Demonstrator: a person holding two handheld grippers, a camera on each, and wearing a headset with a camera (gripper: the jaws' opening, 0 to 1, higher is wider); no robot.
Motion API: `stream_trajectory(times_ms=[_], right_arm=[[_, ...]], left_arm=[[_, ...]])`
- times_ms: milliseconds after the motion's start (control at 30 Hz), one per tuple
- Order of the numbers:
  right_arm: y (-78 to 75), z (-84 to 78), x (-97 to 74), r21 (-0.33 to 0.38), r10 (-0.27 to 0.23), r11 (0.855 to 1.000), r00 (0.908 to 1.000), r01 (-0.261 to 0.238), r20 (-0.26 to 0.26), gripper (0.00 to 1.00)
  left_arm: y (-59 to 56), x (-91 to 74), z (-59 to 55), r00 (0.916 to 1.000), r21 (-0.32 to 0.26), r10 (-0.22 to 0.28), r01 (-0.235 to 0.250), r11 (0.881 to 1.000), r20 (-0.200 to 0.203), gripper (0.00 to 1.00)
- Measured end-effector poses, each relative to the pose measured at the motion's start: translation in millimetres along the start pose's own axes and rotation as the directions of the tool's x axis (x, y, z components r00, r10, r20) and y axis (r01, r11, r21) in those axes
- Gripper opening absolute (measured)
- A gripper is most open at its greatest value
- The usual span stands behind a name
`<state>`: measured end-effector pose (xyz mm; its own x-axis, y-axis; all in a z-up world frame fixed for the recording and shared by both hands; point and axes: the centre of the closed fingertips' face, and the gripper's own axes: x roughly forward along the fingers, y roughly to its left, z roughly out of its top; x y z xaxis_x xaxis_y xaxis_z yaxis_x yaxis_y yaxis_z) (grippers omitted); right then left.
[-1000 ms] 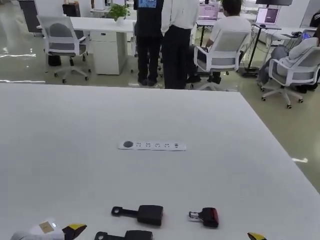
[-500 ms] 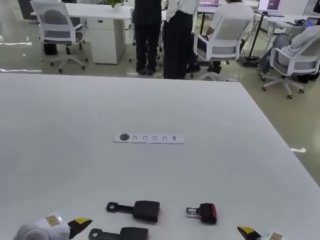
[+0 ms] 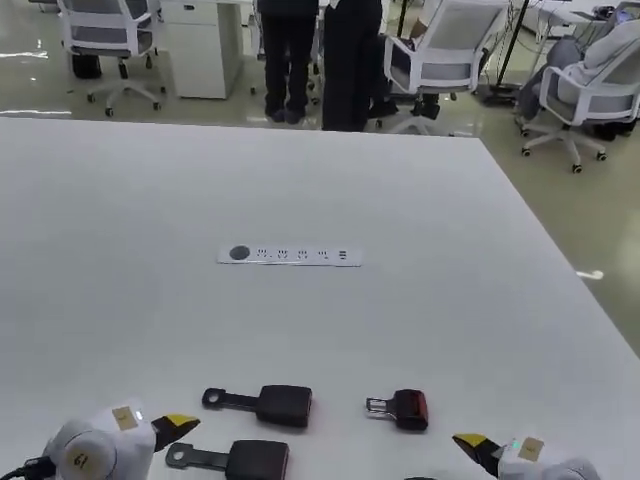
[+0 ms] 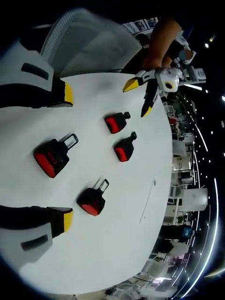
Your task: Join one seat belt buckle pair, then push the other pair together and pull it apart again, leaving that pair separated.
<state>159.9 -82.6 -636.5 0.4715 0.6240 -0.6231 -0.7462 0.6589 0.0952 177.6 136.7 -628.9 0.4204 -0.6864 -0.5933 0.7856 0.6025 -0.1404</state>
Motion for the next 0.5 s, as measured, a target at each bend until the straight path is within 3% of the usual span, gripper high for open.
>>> stream_trajectory(times_ms=[300,500], right_arm=[[-3.3,-5.3,9.5,-0.012,0.062,0.998,0.9969,-0.062,-0.049,0.84],[2.5,-10.1,16.8,-0.038,0.122,0.991,0.9888,-0.126,-0.085,0.82]], left_arm=[[-1.6,16.1,-3.5,0.9959,0.071,-0.064,0.068,0.995,-0.064,0.76],[-0.3,27.9,-10.5,0.9869,0.142,-0.113,0.129,0.981,-0.115,0.74]])
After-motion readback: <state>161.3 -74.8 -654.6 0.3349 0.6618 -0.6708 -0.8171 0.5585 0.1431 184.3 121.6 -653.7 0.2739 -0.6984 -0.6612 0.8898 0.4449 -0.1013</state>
